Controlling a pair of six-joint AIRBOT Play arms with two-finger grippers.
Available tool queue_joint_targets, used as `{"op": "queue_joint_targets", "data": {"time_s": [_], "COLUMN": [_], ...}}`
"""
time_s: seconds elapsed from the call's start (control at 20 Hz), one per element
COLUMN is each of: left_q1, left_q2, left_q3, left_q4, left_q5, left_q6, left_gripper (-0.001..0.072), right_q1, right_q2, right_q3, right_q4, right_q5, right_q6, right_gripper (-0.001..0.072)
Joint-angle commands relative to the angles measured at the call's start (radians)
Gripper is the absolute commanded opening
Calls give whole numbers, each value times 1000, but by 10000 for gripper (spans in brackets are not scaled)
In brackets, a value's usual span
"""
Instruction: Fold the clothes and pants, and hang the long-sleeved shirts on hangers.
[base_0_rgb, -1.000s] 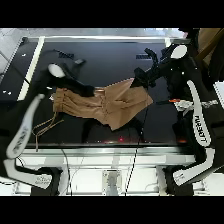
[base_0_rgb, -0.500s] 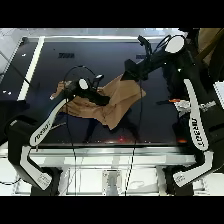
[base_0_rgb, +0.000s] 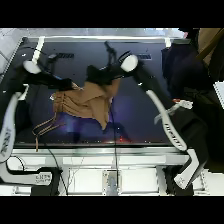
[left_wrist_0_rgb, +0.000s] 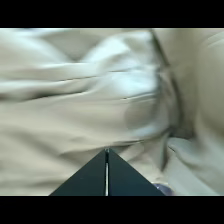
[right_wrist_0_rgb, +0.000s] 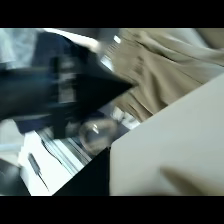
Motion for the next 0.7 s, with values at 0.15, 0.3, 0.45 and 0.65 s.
{"op": "queue_joint_targets", "data": {"time_s": [0.15, 0.3, 0.45, 0.65], "left_q1": [210, 223, 222, 222], "left_q2": [187, 193, 192, 192], "left_q3": [0, -2, -8, -8], "left_q4": [10, 10, 6, 7], "left_q5": [-61, -82, -87, -87], "left_q6": [29, 29, 28, 29], "left_gripper": [25, 25, 25, 25], "right_q1": [242, 205, 68, -155], "right_q2": [-126, -124, -89, -43], "right_q3": [18, 95, 112, 77], "right_q4": [88, 6, -34, -292], "right_q5": [-531, -499, -232, 431], "right_q6": [-35, -153, -153, -103], "right_gripper": [478, 472, 472, 413]}}
